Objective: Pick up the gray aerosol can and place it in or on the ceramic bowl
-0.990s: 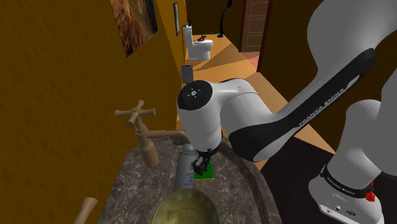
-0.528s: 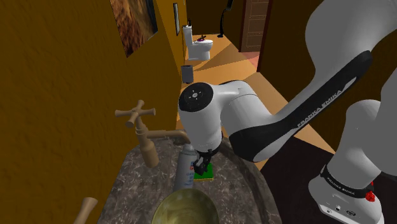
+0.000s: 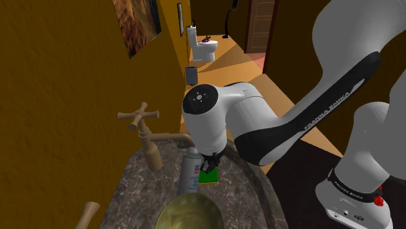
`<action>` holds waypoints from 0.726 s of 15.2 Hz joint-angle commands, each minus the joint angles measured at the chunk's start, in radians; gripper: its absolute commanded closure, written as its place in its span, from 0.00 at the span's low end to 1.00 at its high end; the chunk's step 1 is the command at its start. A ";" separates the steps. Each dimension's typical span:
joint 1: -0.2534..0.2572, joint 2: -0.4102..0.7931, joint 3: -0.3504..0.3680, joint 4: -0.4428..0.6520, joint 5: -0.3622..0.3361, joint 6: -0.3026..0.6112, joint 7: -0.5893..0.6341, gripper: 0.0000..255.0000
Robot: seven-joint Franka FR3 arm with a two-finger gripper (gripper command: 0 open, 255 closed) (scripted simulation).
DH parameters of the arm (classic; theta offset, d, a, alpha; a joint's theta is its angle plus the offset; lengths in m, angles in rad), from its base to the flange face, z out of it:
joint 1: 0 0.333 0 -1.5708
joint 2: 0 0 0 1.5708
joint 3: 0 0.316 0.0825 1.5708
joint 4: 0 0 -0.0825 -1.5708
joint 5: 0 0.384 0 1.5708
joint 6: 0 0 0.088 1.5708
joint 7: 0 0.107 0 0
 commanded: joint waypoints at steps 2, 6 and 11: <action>0.000 0.001 0.000 0.000 0.000 0.001 0.000 1.00; 0.001 -0.026 0.000 0.014 0.021 -0.033 -0.024 1.00; 0.001 -0.067 0.000 0.043 0.052 -0.092 -0.060 1.00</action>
